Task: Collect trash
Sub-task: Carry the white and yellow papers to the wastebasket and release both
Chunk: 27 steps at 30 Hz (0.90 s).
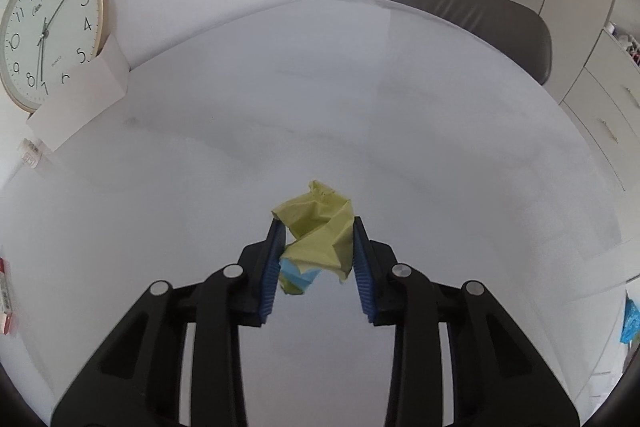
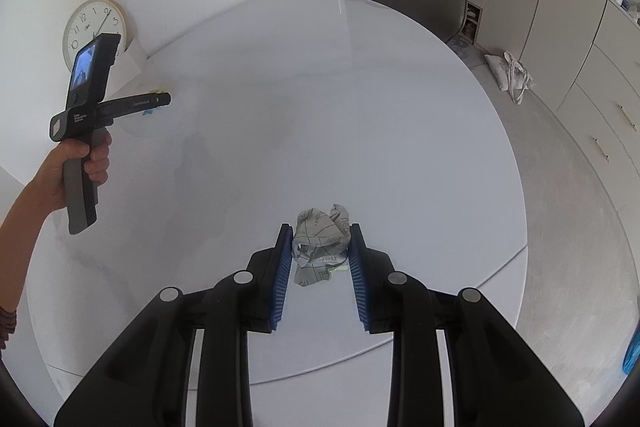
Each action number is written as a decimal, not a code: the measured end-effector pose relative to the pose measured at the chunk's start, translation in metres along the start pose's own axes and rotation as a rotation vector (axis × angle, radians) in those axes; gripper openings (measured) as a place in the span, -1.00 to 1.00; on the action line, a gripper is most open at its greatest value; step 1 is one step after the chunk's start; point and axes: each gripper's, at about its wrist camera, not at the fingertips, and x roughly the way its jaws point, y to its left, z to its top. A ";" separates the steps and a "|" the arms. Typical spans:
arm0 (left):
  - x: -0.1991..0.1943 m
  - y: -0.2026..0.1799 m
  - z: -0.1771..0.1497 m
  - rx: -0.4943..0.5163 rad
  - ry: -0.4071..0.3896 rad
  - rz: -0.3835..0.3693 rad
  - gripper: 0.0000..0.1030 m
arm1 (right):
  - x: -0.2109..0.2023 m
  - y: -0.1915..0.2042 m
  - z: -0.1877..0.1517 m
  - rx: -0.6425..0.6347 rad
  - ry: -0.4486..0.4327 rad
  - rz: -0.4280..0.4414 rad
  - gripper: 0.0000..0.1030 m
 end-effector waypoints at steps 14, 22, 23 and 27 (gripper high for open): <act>-0.218 -0.151 -0.181 0.067 0.028 -0.122 -0.36 | -0.135 -0.033 -0.162 0.003 -0.014 0.040 -0.45; -0.274 -0.229 -0.286 0.147 0.074 -0.223 -0.36 | -0.173 -0.066 -0.281 0.003 0.034 -0.003 -0.44; -0.278 -0.236 -0.298 0.169 0.074 -0.230 -0.36 | -0.167 -0.070 -0.296 -0.003 0.053 -0.013 -0.44; -0.287 -0.257 -0.335 0.248 0.098 -0.240 -0.36 | -0.119 -0.086 -0.347 0.042 0.146 0.026 -0.41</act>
